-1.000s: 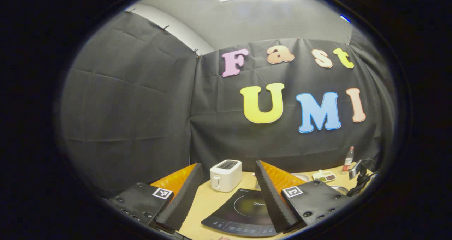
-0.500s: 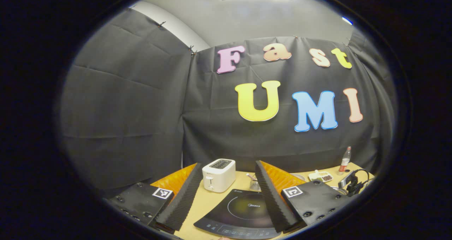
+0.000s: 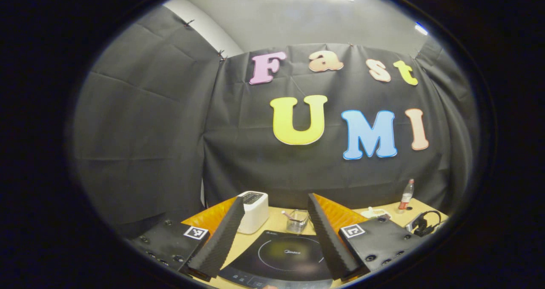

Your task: First push the handle of the pot to place it horizontally, then grasp the pot with both hands and set it on the induction cooktop.

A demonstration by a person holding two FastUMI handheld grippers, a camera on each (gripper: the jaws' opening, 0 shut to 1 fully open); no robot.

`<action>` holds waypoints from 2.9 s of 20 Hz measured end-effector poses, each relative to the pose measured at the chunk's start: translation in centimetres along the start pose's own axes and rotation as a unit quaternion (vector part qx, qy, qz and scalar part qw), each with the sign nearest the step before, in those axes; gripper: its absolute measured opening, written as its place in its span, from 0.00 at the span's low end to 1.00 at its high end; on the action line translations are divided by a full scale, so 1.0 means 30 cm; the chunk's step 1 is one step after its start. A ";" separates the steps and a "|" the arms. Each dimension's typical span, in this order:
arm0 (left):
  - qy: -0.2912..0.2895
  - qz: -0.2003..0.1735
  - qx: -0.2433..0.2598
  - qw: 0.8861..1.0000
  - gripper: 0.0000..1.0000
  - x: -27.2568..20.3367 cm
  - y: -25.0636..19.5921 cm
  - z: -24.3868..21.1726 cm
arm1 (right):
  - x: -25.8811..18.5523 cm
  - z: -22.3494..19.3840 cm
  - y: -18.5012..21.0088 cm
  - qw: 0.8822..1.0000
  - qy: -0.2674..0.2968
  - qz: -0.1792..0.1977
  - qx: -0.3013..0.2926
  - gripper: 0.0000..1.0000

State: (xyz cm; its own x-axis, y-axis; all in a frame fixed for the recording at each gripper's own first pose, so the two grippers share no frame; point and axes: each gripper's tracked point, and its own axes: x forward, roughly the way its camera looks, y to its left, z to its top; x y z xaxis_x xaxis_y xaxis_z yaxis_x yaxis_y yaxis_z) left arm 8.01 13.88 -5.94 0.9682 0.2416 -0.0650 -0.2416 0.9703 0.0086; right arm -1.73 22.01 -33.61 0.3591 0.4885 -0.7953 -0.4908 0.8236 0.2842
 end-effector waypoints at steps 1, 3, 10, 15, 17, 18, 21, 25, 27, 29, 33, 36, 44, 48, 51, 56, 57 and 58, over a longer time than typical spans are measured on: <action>0.000 -0.005 -0.002 1.000 1.00 0.013 -0.011 -0.007 | 0.000 -0.002 -0.003 1.000 0.001 -0.002 0.001 0.01; -0.002 -0.015 -0.006 1.000 0.94 0.032 -0.030 -0.006 | -0.005 -0.007 -0.007 1.000 0.004 -0.007 0.001 0.01; 0.002 -0.042 -0.020 0.999 0.97 0.095 -0.095 -0.024 | -0.028 -0.029 -0.032 1.000 0.021 -0.012 0.015 0.01; 0.012 -0.062 -0.024 0.998 0.97 0.118 -0.136 -0.048 | -0.045 -0.052 -0.048 0.999 0.037 -0.016 0.019 0.01; 0.014 -0.068 -0.025 0.997 0.94 0.121 -0.144 -0.052 | -0.056 -0.058 -0.053 0.999 0.042 -0.018 0.024 0.01; 0.014 -0.070 -0.025 0.997 0.94 0.121 -0.150 -0.053 | -0.061 -0.059 -0.058 0.998 0.045 -0.019 0.026 0.01; 0.017 -0.075 -0.027 0.997 0.97 0.121 -0.177 -0.061 | -0.073 -0.068 -0.073 0.998 0.052 -0.019 0.030 0.01; 0.019 -0.081 -0.021 0.996 0.97 0.107 -0.232 -0.053 | -0.102 -0.089 -0.118 0.997 0.061 -0.022 0.034 0.01; 0.018 -0.077 -0.017 0.997 0.94 0.110 -0.255 -0.052 | -0.116 -0.100 -0.138 0.997 0.068 -0.018 0.031 0.01; 0.020 -0.069 -0.021 0.997 0.94 0.104 -0.277 -0.051 | -0.132 -0.115 -0.160 0.997 0.078 -0.012 0.025 0.01; 0.021 -0.059 -0.018 0.998 0.95 0.095 -0.330 -0.046 | -0.157 -0.128 -0.207 0.996 0.086 -0.004 0.014 0.01; 0.017 -0.054 -0.014 0.998 0.99 0.088 -0.369 -0.024 | -0.169 -0.134 -0.248 0.996 0.092 0.002 0.005 0.01; 0.012 -0.047 -0.003 0.999 0.94 0.079 -0.456 -0.003 | -0.209 -0.161 -0.356 0.995 0.101 0.001 -0.010 0.01; 0.012 -0.048 -0.001 0.999 0.99 0.079 -0.502 0.003 | -0.232 -0.166 -0.427 0.994 0.104 -0.010 -0.010 0.01; 0.011 -0.048 0.001 0.999 0.96 0.079 -0.530 0.001 | -0.248 -0.172 -0.483 0.994 0.107 -0.023 -0.014 0.01; 0.014 -0.047 0.001 0.999 0.94 0.081 -0.576 -0.003 | -0.263 -0.172 -0.563 0.993 0.113 -0.039 -0.025 0.00; 0.014 -0.047 0.001 0.999 0.94 0.079 -0.582 -0.004 | -0.264 -0.174 -0.580 0.992 0.116 -0.042 -0.029 0.01; 0.014 -0.046 0.001 0.999 0.94 0.079 -0.587 -0.004 | -0.268 -0.172 -0.598 0.991 0.118 -0.045 -0.036 0.01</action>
State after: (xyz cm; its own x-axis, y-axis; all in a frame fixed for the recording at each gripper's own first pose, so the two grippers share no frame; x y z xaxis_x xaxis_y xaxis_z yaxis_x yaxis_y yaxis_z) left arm 14.55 -2.64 -6.36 0.9842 0.1506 -0.0931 -0.1509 0.9885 0.0040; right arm 0.09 1.82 -35.08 0.2122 0.3248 -0.9216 -0.5232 0.8344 0.1736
